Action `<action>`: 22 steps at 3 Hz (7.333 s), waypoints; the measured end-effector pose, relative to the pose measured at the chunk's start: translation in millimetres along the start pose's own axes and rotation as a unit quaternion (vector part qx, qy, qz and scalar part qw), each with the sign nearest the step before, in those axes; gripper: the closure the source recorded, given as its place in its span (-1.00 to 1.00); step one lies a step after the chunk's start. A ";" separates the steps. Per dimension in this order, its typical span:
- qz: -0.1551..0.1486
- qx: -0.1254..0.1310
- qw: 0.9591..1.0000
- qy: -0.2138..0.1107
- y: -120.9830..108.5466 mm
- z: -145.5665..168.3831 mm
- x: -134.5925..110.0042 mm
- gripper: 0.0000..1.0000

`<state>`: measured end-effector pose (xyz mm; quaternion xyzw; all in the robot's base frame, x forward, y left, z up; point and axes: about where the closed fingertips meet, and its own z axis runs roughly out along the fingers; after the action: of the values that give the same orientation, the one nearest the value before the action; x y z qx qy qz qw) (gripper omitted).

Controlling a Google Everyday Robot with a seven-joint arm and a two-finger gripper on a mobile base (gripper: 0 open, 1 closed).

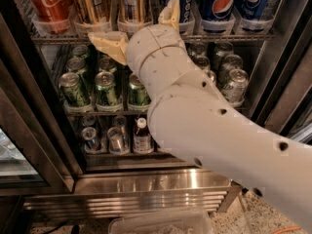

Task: Pick orange can from top shelf of fridge

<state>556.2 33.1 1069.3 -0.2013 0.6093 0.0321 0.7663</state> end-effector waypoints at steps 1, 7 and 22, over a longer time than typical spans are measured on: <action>0.004 0.013 1.000 -0.006 -2.4 4.4 -1.0 -1.00; 0.010 0.062 0.998 -0.010 -7.2 25.6 1.2 -0.44; 0.104 0.038 0.994 0.021 -18.0 66.0 -7.5 1.00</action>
Offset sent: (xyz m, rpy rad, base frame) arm 0.0198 0.0026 -0.0013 0.0567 -0.0203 -0.0544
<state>620.4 41.1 1092.9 -0.1080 0.6439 0.0839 0.7528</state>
